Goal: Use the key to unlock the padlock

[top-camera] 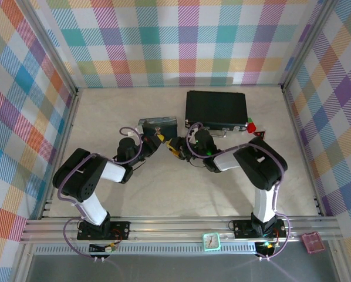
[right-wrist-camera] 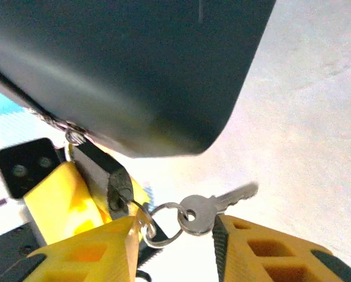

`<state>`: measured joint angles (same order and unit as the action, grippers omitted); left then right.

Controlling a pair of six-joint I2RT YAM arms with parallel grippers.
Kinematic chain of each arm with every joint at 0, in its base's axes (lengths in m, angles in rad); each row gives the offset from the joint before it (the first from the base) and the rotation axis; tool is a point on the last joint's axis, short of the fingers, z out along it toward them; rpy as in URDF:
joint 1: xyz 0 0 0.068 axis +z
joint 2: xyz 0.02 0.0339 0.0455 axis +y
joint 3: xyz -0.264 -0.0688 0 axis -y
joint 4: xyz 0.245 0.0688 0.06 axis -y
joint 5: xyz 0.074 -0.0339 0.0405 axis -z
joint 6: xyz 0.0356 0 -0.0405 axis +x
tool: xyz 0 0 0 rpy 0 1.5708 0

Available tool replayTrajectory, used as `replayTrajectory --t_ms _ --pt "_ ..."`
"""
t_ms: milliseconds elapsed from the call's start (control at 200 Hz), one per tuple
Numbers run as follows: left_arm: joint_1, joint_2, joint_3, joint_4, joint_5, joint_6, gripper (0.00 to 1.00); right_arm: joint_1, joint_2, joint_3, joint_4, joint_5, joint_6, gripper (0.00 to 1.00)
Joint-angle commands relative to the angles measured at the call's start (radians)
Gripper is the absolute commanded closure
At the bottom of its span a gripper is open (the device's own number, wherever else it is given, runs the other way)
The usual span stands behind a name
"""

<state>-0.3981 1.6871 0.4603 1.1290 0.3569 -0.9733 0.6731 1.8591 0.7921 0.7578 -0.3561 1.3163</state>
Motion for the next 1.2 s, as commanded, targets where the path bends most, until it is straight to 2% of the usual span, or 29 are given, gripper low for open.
replayTrajectory --t_ms 0,115,280,515,685,755,860,945,1130,1195 --pt "-0.004 -0.076 -0.009 -0.002 -0.002 0.034 1.00 0.015 -0.105 0.014 -0.390 0.062 -0.351 0.59" --pt "-0.005 -0.090 -0.028 -0.064 -0.001 0.038 1.00 0.015 -0.178 0.036 -0.553 0.105 -0.473 0.58" --pt "-0.032 -0.093 -0.046 -0.194 -0.035 0.070 1.00 0.034 -0.275 0.044 -0.743 0.239 -0.597 0.58" --pt "-0.072 -0.089 -0.043 -0.336 -0.101 0.101 1.00 0.075 -0.348 0.082 -0.884 0.351 -0.730 0.56" --pt "-0.099 -0.082 -0.053 -0.375 -0.131 0.078 1.00 0.139 -0.331 0.141 -0.939 0.416 -0.813 0.57" --pt "-0.101 -0.095 -0.062 -0.397 -0.147 0.063 0.91 0.174 -0.312 0.159 -0.941 0.443 -0.845 0.57" --pt "-0.100 -0.136 -0.062 -0.474 -0.169 0.051 0.62 0.205 -0.272 0.184 -0.925 0.464 -0.894 0.57" --pt "-0.099 -0.201 -0.050 -0.588 -0.194 0.047 0.47 0.220 -0.239 0.216 -0.927 0.458 -0.929 0.56" --pt "-0.062 -0.407 -0.001 -0.925 -0.298 0.078 0.22 0.244 -0.158 0.309 -0.968 0.458 -1.013 0.53" --pt "-0.020 -0.470 0.004 -0.994 -0.299 0.098 0.19 0.250 -0.121 0.351 -0.992 0.459 -1.040 0.52"
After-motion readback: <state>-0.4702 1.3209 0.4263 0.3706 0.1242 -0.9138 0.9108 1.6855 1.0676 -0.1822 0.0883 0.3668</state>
